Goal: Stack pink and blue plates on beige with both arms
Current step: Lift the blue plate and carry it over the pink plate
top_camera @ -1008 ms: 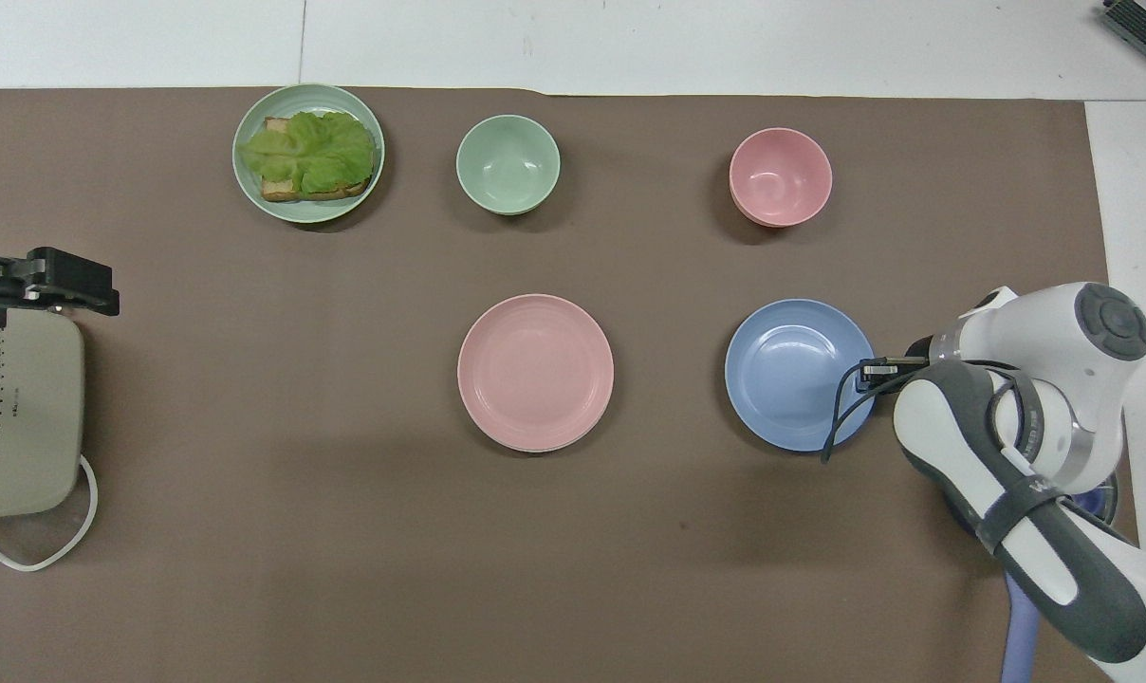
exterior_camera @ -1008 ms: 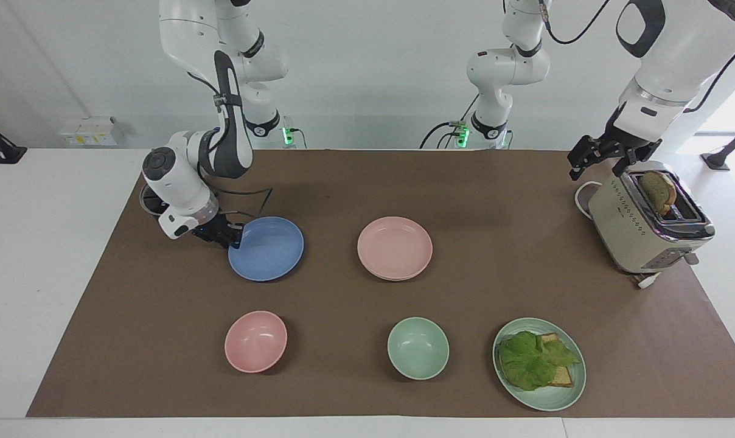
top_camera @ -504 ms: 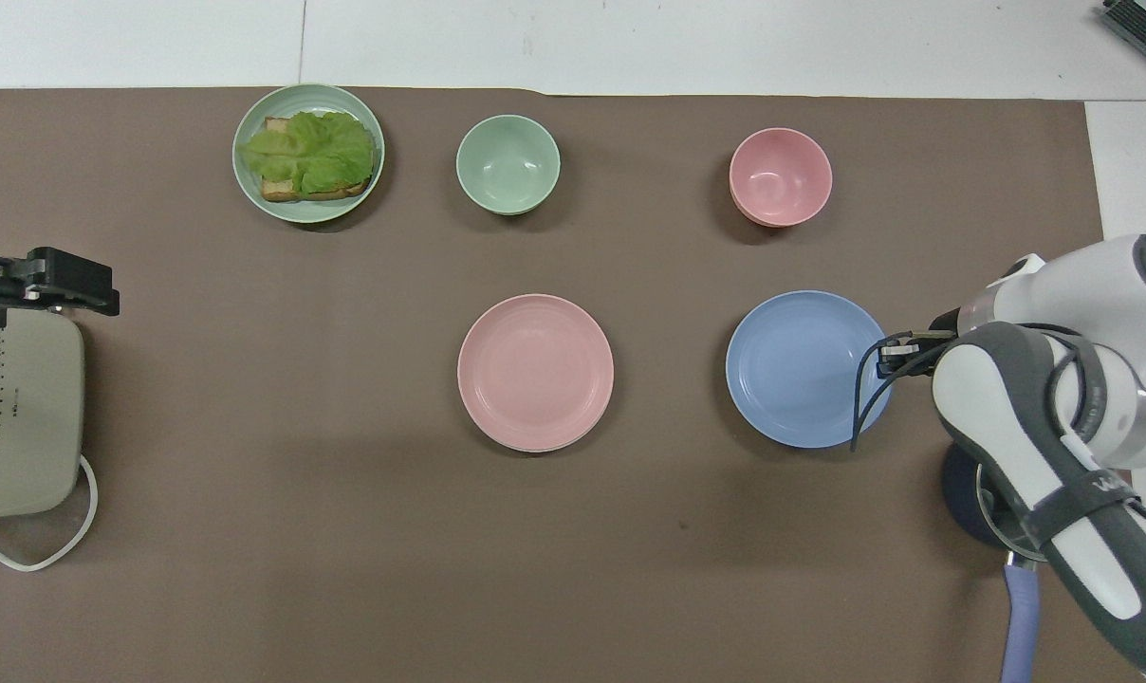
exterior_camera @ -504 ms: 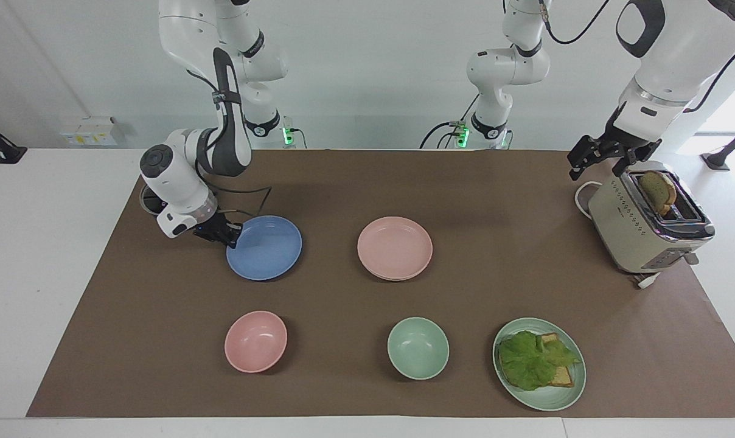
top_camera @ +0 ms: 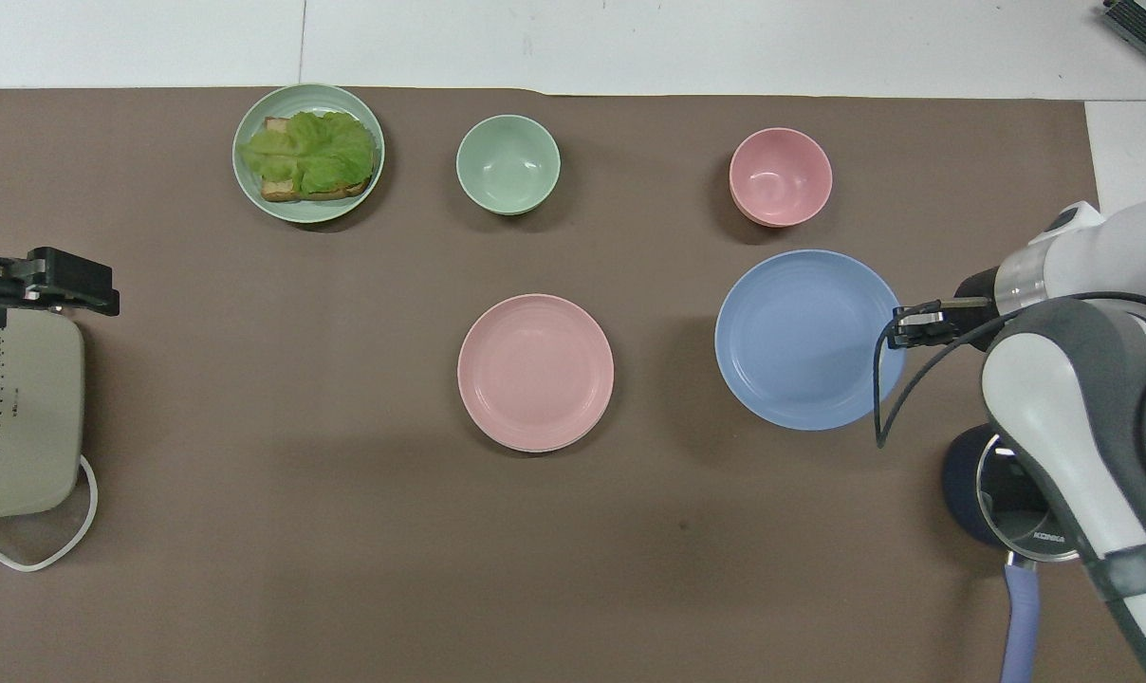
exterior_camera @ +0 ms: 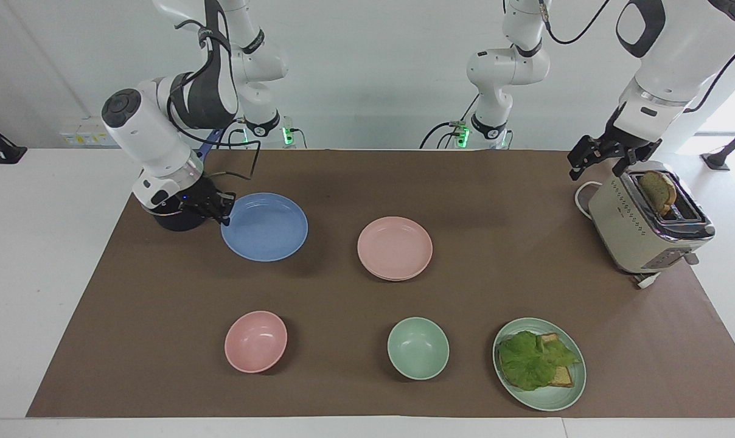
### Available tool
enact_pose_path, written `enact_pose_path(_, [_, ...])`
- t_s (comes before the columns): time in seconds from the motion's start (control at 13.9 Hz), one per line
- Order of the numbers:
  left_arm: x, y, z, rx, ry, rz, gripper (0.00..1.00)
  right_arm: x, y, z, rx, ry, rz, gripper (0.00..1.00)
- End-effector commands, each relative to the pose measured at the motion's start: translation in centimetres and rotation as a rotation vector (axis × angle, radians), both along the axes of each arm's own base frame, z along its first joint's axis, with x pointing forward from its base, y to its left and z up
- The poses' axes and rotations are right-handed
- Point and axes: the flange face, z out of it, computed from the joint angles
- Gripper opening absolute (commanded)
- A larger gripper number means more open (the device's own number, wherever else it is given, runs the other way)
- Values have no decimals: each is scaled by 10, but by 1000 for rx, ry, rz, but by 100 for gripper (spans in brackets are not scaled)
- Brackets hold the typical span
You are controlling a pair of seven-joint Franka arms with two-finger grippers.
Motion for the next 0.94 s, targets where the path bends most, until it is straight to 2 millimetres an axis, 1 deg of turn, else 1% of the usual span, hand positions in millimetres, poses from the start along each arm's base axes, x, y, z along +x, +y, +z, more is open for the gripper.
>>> enact_pose_path(0.0, [-2,4,1,15,8,0,100,7,38,16,13,-3,-28,0])
enact_pose_path(0.22, [-2,2,1,15,8,-3,100,4,81,19,11,-8,-54,0])
enact_pose_path(0.36, [-2,4,1,15,8,0,100,3,95,20,14,-17,-66,0])
enact_pose_path(0.43, [-2,4,1,15,8,0,100,2,107,18,16,-20,-67,0])
enact_pose_path(0.5, [-2,3,1,15,8,-2,100,2,126,14,17,-29,-72,0])
enact_pose_path(0.72, [-2,3,1,15,8,-2,100,3,168,0,34,-58,-74,0])
enact_pose_path(0.79, [-2,3,1,15,8,-2,100,3,179,-8,33,-57,-72,0])
enact_pose_path(0.86, [-2,4,1,15,8,0,100,4,196,-21,32,-64,-72,0])
